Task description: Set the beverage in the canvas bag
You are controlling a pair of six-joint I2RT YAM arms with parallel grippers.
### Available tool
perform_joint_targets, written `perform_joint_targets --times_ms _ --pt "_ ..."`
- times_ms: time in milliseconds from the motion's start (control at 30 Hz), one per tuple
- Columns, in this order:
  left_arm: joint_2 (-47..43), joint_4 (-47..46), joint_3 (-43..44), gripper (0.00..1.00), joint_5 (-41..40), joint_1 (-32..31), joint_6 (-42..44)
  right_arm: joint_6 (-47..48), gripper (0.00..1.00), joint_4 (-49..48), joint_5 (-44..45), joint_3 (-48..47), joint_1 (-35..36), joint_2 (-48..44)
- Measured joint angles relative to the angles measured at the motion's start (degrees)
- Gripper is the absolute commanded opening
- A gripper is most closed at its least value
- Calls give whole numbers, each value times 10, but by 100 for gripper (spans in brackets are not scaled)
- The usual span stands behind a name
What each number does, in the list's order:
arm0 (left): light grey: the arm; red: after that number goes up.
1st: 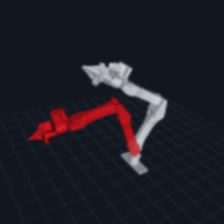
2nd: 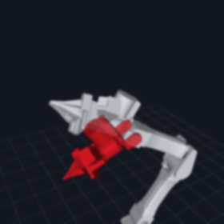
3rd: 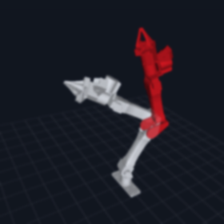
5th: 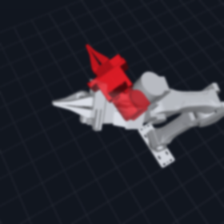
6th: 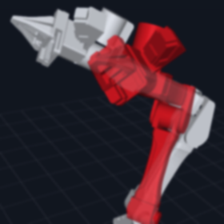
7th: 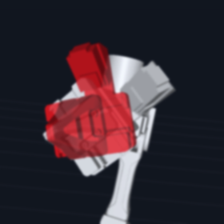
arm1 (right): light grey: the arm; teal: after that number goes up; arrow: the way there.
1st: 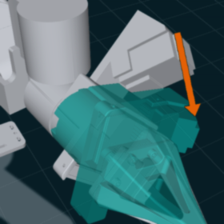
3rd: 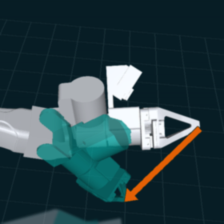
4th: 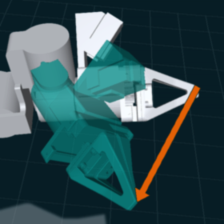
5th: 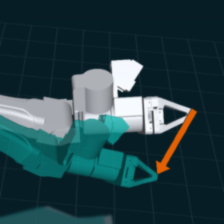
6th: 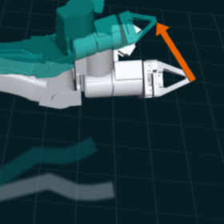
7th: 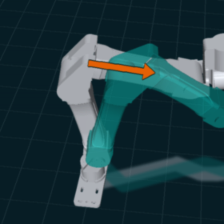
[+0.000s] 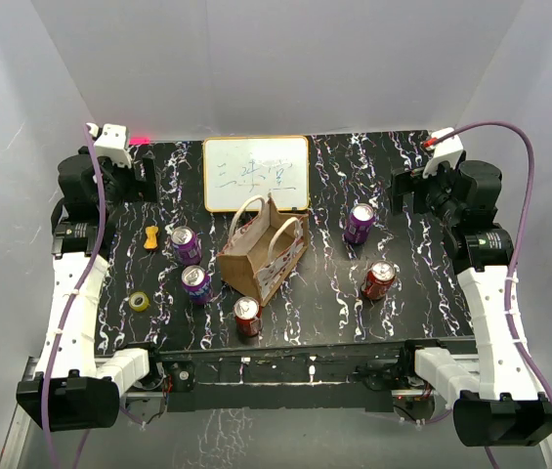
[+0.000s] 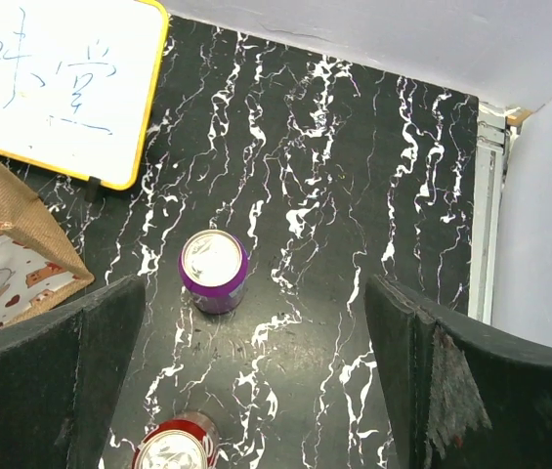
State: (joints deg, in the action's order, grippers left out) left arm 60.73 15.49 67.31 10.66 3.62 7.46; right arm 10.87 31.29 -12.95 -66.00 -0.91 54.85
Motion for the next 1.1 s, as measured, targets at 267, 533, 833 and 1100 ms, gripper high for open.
perform_joint_targets --times_ms 267,533,833,1100 --pt "3 -6 -7 97 24 0 0 8 98 -9 -19 0 0 6" --pt "7 -13 -7 97 39 0 -6 10 98 -19 -24 0 -3 12" --pt "7 -15 -7 97 74 1 -5 11 98 -25 -34 0 -3 12" --pt "14 5 -5 97 128 -7 3 32 98 -24 -64 2 -3 19"
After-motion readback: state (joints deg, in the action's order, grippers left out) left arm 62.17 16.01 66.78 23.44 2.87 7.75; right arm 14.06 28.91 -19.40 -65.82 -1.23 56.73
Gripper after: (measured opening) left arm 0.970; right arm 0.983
